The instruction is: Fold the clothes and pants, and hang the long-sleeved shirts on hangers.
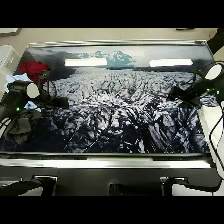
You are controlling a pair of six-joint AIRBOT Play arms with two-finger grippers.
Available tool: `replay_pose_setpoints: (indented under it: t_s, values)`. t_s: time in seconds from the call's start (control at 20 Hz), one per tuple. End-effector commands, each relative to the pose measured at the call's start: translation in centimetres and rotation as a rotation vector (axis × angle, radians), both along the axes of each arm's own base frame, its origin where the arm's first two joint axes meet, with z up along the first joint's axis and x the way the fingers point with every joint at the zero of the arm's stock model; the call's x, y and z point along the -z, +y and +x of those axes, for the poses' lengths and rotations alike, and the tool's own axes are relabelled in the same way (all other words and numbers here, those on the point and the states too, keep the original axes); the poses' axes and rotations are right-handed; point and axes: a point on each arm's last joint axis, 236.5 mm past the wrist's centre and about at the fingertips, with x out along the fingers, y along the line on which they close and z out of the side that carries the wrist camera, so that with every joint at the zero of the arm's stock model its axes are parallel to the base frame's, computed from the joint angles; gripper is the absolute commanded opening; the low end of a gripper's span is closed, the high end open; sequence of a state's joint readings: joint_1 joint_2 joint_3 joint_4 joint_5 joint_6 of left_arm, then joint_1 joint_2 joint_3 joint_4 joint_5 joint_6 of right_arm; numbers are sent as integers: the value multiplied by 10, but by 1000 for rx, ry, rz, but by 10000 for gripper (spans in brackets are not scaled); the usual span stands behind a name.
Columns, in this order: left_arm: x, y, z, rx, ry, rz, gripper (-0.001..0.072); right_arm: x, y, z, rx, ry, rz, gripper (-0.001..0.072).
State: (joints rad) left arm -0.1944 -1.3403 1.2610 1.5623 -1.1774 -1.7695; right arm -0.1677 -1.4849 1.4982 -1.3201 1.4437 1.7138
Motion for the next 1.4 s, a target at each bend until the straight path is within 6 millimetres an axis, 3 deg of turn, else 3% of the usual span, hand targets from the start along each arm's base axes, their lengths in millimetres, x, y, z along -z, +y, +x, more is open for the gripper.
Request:
replay_pose_setpoints:
  t_s: [0.0,0.55,0.7,0.9,0.95,1.0,1.05,1.1,1.2,1.3,1.35]
  values:
    - [0,0,0,0,0,0,695,0,0,0,-1,1,0,671]
    - [0,0,0,-1,-1,-1,695,0,0,0,-1,1,0,671]
    - [-12,-6,32,-4,-143,-28,706,-3,-3,17,20,-69,-9,671]
    - [-33,-13,75,11,-342,-53,709,-3,-3,19,23,-80,-11,671]
    - [-43,-2,84,34,-387,-3,710,-3,-3,19,23,-79,-11,671]
    - [-54,23,89,15,-389,61,712,-3,-3,18,21,-74,-11,671]
    - [-59,72,85,-41,-324,157,714,-3,-3,18,21,-72,-10,670]
    - [-57,132,68,-129,-197,247,714,-3,-3,18,21,-72,-10,670]
    - [-42,230,9,-379,68,253,714,-2,-2,14,17,-57,-5,669]
    - [-18,265,-37,-570,208,51,714,-1,-1,10,13,-41,-3,669]
    - [-6,272,-46,-634,212,-48,714,-1,-1,8,11,-32,-1,669]
